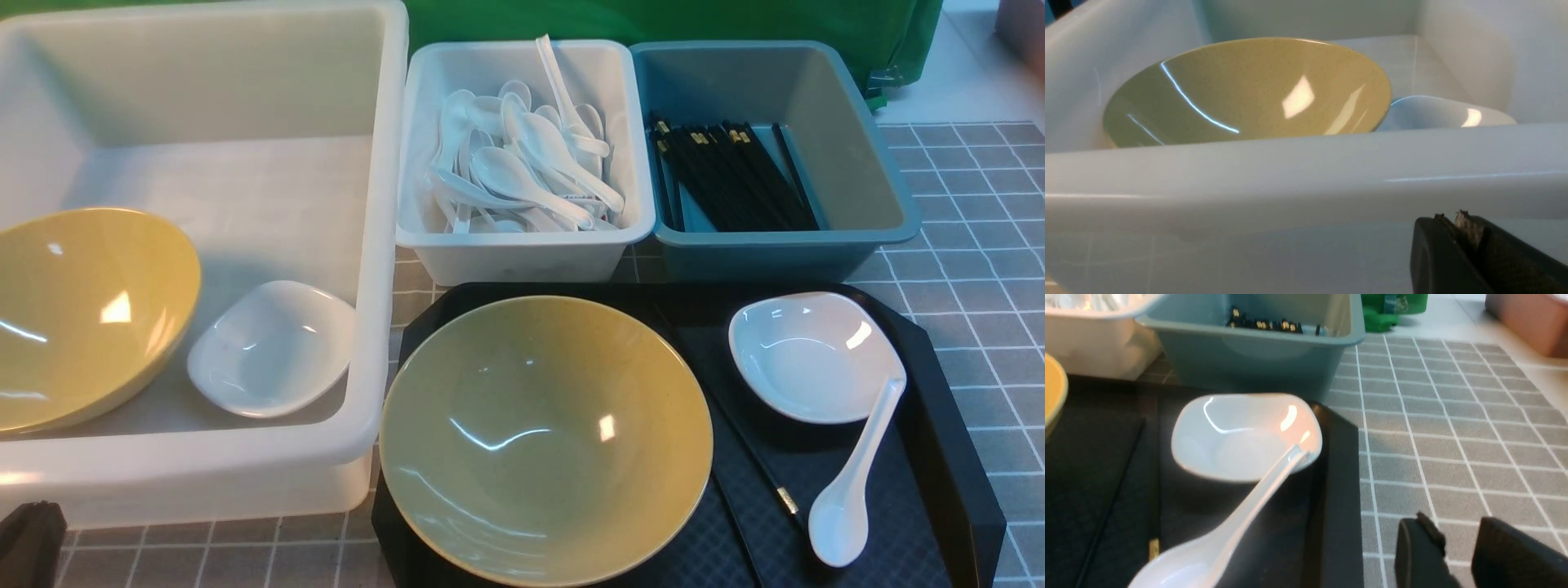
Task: On grey table put chopsticks spoon bowls plates into blue grey white boxes.
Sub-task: 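Grasp the large bowl on the tray by its rim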
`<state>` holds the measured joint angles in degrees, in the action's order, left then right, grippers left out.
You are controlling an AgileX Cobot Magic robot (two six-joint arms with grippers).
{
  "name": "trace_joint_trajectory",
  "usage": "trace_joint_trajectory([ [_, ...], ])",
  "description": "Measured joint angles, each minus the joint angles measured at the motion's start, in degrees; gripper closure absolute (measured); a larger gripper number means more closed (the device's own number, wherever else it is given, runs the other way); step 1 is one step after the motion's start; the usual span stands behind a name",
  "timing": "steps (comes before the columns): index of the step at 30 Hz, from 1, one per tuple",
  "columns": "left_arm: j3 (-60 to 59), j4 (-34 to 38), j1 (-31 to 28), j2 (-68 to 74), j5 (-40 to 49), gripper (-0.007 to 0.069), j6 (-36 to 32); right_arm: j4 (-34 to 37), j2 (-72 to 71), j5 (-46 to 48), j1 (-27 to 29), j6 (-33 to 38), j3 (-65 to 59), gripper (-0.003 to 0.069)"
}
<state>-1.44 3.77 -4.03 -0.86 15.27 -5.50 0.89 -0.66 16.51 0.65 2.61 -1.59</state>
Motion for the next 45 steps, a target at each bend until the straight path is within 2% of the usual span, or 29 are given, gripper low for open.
trace_joint_trajectory([
  [5, 0.0, -0.05, 0.0, 0.0, -8.77, 0.0615, 0.0, 0.0, 0.0, -7.11, 0.0, 0.0, 0.0, 0.0421],
  [8, 0.0, -0.05, 0.0, 0.0, -17.96, 0.0615, 0.0, 0.0, 0.0, -17.27, 0.0, 0.0, 0.0, 0.0421],
  [10, 0.0, -0.05, 0.0, 0.0, -24.08, 0.0615, 0.0, 0.0, 0.0, -27.49, 0.0, -1.23, 0.0, 0.0421],
  [12, 0.0, -0.05, 0.0, 0.0, -27.35, 0.0615, 0.0, 0.0, 0.0, -32.37, 0.0, -3.74, 0.0, 0.0421],
  [15, 0.0, 0.0, 0.0, 0.0, -37.09, 0.0615, 2.53, 0.07, 0.0, -43.89, 0.0, -18.0, 0.0, 0.0421],
  [16, 0.0, 0.07, 0.0, 0.0, -38.77, 0.0615, 3.83, 0.13, 0.0, -46.13, 0.0, -20.03, 0.0, 0.0421],
  [18, 0.0, 0.12, 0.0, 0.0, -42.65, 0.0615, 6.22, 0.4, 0.0, -48.79, 0.0, -21.53, 0.0, 0.0421],
  [19, 0.71, -0.02, 0.0, 0.0, -45.26, 0.0615, 9.97, 0.39, 0.0, -51.59, 0.0, -22.79, 0.0, 0.0421],
  [21, 3.81, -0.78, 0.0, 0.0, -43.36, 0.0615, 12.29, 0.39, 0.0, -52.7, 0.0, -23.24, 0.0, 0.0424],
  [24, 11.51, -3.17, -0.01, 0.93, -36.39, 0.0615, 13.49, 0.39, 0.0, -48.46, 0.0, -23.15, 2.78, 0.0452],
  [26, 24.13, -5.26, -0.01, 6.27, -27.35, 0.0615, 13.86, 0.1, 0.52, -35.5, 0.0, -18.08, 12.16, 0.0536],
  [29, 33.13, -5.73, -0.07, 15.13, -21.68, 0.0615, 14.09, -0.01, 4.39, -25.41, 0.0, -10.0, 20.69, 0.0614],
  [30, 34.22, -5.73, -0.07, 16.59, -21.38, 0.0615, 14.21, -0.01, 4.76, -24.77, 0.0, -9.38, 20.69, 0.0614],
  [31, 37.6, -5.65, 0.18, 21.91, -18.32, 0.0615, 14.8, -0.12, 8.2, -20.01, 0.0, -4.23, 24.57, 0.0624],
  [33, 41.32, -5.02, 1.57, 28.93, -13.09, 0.0615, 15.13, -0.25, 12.71, -14.78, 0.0, -1.37, 26.73, 0.0624],
  [34, 43.99, -3.77, 3.64, 34.27, -5.73, 0.0615, 15.18, -0.25, 16.0, -10.97, 0.0, -0.1, 27.76, 0.0624],
  [35, 44.35, -3.77, 4.0, 35.01, -5.73, 0.0615, 15.18, -0.26, 17.15, -9.61, 0.0, 0.07, 27.88, 0.0624],
  [37, 48.86, -0.87, 9.83, 43.98, 7.0, 0.0615, 14.24, 0.04, 24.06, -0.02, 0.0, 0.51, 29.0, 0.0624],
  [39, 52.03, 2.36, 15.5, 50.17, 14.78, 0.0615, 11.27, 1.9, 29.28, 7.28, 0.0, 0.94, 29.38, 0.0624],
  [40, 53.27, 3.59, 19.19, 53.01, 17.11, 0.0615, 9.34, 3.67, 31.52, 10.64, 0.0, 2.16, 29.46, 0.0624],
  [41, 53.27, 3.78, 19.19, 53.58, 17.5, 0.0615, 8.96, 4.02, 32.33, 11.12, 0.0, 2.95, 29.46, 0.0624],
  [42, 54.42, 4.62, 22.27, 56.36, 19.07, 0.0615, 7.1, 5.5, 33.8, 12.76, 0.0, 4.9, 29.46, 0.0624],
  [45, 57.48, 5.14, 29.77, 63.53, 21.69, 0.0615, 4.19, 11.12, 37.19, 15.83, 0.0, 13.46, 29.52, 0.0624],
])
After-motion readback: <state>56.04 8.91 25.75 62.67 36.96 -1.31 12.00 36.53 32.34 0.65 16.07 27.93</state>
